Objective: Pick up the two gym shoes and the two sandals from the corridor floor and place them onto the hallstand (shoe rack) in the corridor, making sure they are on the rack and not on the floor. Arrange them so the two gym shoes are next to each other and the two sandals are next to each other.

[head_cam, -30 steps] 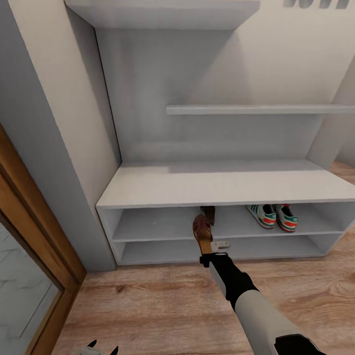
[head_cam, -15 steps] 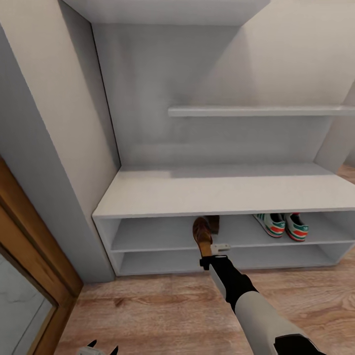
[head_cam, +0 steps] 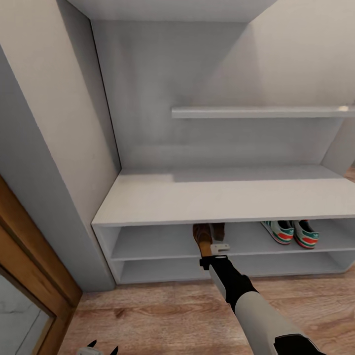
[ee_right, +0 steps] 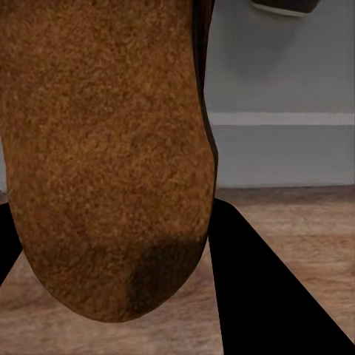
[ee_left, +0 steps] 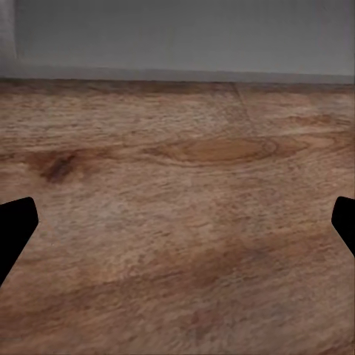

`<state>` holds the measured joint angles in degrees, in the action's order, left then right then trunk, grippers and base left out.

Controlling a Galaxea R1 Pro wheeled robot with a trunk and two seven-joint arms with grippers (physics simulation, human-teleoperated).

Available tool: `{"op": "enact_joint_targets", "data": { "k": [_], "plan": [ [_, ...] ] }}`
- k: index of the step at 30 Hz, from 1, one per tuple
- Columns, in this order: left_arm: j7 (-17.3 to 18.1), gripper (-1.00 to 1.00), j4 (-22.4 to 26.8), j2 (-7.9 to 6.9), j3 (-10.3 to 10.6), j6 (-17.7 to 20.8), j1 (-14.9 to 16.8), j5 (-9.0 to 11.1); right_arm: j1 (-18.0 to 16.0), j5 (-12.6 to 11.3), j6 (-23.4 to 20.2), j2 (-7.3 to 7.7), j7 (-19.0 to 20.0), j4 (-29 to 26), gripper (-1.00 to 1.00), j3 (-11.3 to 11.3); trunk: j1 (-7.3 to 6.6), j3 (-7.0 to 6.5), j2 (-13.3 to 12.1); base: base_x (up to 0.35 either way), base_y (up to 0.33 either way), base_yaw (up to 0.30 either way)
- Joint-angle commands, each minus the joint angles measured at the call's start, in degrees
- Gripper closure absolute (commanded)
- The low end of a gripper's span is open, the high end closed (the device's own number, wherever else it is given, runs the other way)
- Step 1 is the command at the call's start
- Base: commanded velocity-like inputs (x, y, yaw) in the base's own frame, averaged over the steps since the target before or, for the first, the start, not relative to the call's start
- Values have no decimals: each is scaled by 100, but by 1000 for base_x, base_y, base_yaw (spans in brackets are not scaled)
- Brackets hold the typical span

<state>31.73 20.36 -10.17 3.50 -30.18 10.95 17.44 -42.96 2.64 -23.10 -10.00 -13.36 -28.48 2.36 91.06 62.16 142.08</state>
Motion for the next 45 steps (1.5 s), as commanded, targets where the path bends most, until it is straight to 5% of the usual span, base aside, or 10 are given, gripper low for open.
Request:
{"op": "enact_joint_targets", "data": {
  "k": [1,45],
  "plan": [
    [19,-100,-6,-4,36,-14,4,59,-2,8,-45,0,-35,-9,100,19,-1,5,2,23,10,0],
    [18,-100,-6,-12,36,-14,4,58,-2,13,-43,0,-35,-18,100,10,-1,5,2,87,0,0]
  ]
}}
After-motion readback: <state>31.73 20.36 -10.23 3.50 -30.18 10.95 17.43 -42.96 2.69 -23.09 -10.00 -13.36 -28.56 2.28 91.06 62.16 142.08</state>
